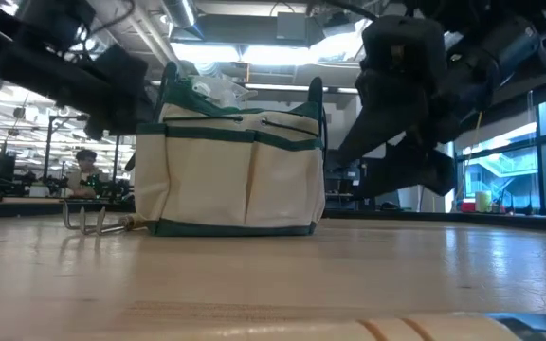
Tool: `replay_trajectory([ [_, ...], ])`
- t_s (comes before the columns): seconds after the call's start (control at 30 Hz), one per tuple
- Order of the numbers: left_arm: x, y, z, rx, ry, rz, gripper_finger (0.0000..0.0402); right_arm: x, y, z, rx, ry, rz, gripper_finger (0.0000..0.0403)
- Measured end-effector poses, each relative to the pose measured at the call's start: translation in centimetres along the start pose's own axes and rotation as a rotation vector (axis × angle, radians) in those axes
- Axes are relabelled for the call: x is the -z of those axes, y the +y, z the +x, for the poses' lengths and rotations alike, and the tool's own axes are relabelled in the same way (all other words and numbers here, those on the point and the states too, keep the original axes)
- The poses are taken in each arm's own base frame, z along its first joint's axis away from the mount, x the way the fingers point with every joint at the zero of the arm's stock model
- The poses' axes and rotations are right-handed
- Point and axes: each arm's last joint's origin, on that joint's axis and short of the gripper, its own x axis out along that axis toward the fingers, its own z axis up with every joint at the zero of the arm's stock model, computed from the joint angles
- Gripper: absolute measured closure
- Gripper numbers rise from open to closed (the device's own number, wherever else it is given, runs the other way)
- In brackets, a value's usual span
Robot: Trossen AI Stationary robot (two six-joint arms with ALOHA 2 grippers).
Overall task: Pick & Place Garden tools in Gardening bag
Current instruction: Adjust the green gardening bag
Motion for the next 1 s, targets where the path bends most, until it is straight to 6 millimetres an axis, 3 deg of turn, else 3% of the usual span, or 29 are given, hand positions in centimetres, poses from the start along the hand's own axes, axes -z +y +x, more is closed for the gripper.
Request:
replay_trajectory([
  [0.23, 0.3, 0.9, 0.9, 0.263, 0.184, -0.026, 0.0210, 0.2, 0.9, 0.3, -0.063, -0.067, 0.027, 0.0143],
  [0.4, 0.7, 1.4, 1.1, 0.259, 0.198, -0.034, 0.0219, 0.7, 1.7, 0.0, -0.084, -0.113, 0.051, 0.0144],
  [0.57, 1.3, 1.5, 1.6, 0.245, 0.230, -0.024, 0.0256, 1.3, 2.0, -0.2, -0.059, -0.156, 0.078, 0.0152],
  [0.7, 1.5, 1.4, 1.9, 0.243, 0.235, -0.021, 0.0299, 1.6, 2.1, -0.3, -0.060, -0.149, 0.085, 0.0203],
  [0.93, 2.0, 1.3, 2.2, 0.241, 0.254, 0.011, 0.0389, 1.7, 2.1, -0.3, -0.054, -0.153, 0.071, 0.0376],
  [1.0, 2.0, 1.3, 2.3, 0.262, 0.267, 0.014, 0.0396, 1.7, 2.1, -0.4, -0.045, -0.166, 0.056, 0.0394],
])
